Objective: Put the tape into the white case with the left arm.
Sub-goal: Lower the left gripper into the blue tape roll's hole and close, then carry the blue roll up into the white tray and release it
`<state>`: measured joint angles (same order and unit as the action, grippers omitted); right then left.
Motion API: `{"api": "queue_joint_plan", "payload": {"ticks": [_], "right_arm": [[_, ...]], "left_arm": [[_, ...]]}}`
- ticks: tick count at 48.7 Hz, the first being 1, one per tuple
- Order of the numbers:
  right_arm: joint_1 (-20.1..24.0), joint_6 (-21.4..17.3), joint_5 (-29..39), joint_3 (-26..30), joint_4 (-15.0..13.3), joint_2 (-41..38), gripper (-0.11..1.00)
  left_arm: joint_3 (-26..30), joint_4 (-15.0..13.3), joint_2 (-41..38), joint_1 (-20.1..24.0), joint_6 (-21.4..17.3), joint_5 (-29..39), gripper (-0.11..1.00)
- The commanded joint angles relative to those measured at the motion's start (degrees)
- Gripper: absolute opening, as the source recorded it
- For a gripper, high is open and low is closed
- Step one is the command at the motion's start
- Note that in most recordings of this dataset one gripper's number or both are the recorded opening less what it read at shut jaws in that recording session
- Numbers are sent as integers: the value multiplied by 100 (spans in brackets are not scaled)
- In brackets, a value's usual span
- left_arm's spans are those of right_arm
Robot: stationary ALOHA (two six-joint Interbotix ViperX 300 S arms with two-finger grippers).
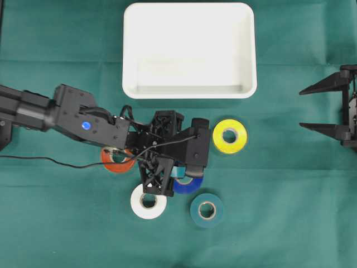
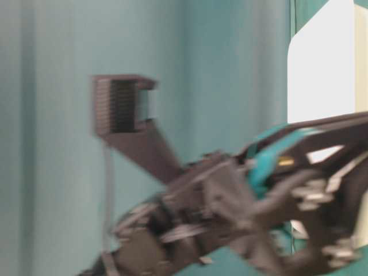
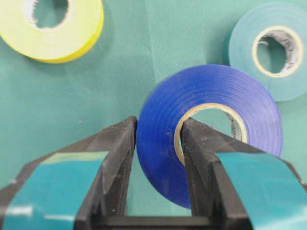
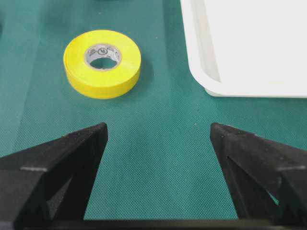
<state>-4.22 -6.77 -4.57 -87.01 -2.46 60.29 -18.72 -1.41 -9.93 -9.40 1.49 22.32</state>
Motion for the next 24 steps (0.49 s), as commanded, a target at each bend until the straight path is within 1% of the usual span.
{"api": "queue_joint_plan", "payload": {"ticks": [1,9,14,24], "right_arm": [[-18,0,-53,44,-9,0,62],[-18,0,-53,44,-9,26,62],[-18,0,-53,44,-9,26,62],[-18,0,-53,44,-9,26,62]], "left_arm": [[167,0,352,26,9,176,28],[132,18,554,255,0,439,28],[9,18,650,536,0,519,28],[-413,18,817,1169,-9,536,28]]}}
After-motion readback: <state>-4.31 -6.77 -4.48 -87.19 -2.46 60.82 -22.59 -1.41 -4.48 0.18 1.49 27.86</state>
